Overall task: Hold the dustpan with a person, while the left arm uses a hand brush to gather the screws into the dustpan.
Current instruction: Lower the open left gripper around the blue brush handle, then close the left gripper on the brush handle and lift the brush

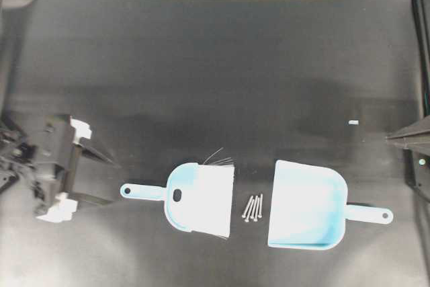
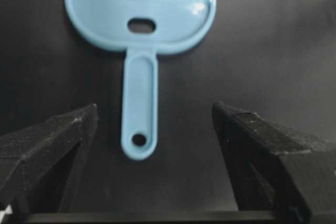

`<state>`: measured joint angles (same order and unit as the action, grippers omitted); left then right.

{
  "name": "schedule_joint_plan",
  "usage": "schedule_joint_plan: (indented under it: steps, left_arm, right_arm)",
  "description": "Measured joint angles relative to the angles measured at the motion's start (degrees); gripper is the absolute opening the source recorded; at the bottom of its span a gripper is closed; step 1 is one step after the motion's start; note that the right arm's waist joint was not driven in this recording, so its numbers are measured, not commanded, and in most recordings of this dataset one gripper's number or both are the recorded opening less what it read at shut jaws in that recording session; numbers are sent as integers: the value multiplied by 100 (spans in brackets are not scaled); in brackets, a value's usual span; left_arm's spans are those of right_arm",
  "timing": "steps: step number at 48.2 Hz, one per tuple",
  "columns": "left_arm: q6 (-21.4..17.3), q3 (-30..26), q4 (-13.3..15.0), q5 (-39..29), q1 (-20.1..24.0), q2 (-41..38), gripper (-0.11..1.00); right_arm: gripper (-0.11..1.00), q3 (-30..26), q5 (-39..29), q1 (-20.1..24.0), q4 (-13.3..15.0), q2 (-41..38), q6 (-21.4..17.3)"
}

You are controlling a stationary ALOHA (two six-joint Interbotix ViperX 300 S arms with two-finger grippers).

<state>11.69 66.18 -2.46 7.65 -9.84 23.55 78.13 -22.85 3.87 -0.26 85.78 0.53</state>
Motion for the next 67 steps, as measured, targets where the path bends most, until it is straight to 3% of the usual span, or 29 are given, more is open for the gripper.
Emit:
schedule_joint_plan:
  steps: [13, 28, 40, 67]
  left_arm:
    - [167, 9, 0, 1195, 0, -949, 85]
    - [88, -255, 0, 1310, 202, -1608, 85]
    - [-281, -387, 0, 1415, 264, -2101, 85]
    - [-677, -747, 0, 1775, 132, -2962, 85]
  right_arm:
    - [-1, 0, 0, 0, 0, 18, 9]
    - [-1, 0, -9, 0, -9, 35, 9]
    - [-1, 0, -9, 0, 0, 35, 9]
    - [-1, 0, -26, 0, -9, 44, 9]
